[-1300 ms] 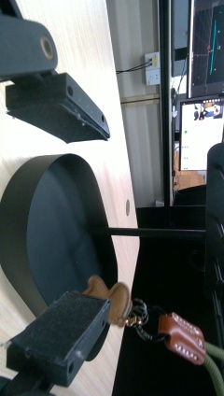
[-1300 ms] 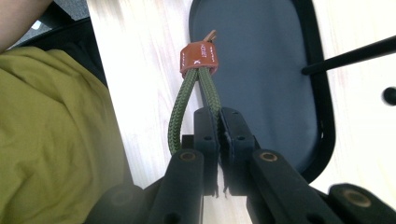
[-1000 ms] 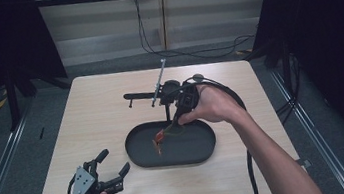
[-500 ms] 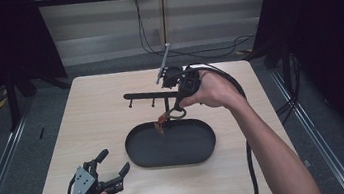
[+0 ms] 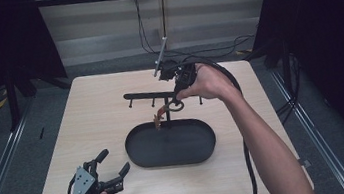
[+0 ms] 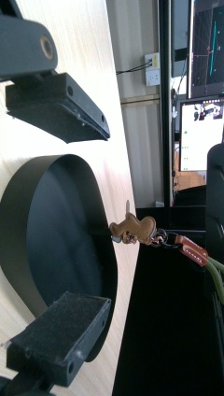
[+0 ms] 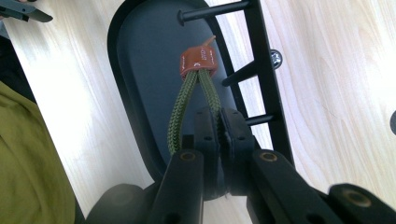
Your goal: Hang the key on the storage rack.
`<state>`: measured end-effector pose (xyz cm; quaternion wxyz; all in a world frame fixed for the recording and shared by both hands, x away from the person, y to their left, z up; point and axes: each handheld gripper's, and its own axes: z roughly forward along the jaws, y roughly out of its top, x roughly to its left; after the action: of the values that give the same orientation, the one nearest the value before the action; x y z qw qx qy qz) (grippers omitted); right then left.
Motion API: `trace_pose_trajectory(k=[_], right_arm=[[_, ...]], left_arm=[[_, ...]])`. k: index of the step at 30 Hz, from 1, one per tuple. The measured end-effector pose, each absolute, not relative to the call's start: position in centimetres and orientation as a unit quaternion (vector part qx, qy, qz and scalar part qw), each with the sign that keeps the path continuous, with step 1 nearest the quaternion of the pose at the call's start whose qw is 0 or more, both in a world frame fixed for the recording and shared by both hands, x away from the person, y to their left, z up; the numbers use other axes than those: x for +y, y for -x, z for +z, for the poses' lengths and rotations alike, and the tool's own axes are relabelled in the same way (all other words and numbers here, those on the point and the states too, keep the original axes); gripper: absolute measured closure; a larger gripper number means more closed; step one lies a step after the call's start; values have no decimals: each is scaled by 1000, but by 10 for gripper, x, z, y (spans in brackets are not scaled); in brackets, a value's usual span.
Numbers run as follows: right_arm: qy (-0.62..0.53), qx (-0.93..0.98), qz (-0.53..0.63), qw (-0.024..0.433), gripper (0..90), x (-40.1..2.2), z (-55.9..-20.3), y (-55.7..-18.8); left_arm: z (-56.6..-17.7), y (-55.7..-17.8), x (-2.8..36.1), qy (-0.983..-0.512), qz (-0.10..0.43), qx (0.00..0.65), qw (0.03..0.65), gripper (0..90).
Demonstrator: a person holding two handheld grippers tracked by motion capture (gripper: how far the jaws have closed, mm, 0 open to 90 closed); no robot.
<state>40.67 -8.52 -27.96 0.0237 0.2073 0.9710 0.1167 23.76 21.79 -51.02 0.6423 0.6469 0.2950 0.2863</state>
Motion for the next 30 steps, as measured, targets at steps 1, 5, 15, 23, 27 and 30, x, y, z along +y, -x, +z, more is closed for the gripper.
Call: trace_pose_trajectory(k=[1,5,15,23,27,30], right_arm=[[-209,971,114,21,861,-85,-280,-407],[-212,971,112,27,860,-86,-281,-410],[-218,969,111,25,859,-88,-283,-419],[-218,969,116,22,853,-86,-282,-423],[-216,969,121,23,851,-86,-281,-423],[-216,968,127,24,849,-86,-280,-423]], left_arm=[[-510,-238,218,-647,286,295,642,157],[-510,-238,218,-647,286,295,642,157],[-510,-238,218,-647,287,295,643,157],[-510,-237,218,-646,284,295,644,157],[-510,-238,218,-646,284,295,644,157],[-510,-238,218,-646,284,295,644,157]])
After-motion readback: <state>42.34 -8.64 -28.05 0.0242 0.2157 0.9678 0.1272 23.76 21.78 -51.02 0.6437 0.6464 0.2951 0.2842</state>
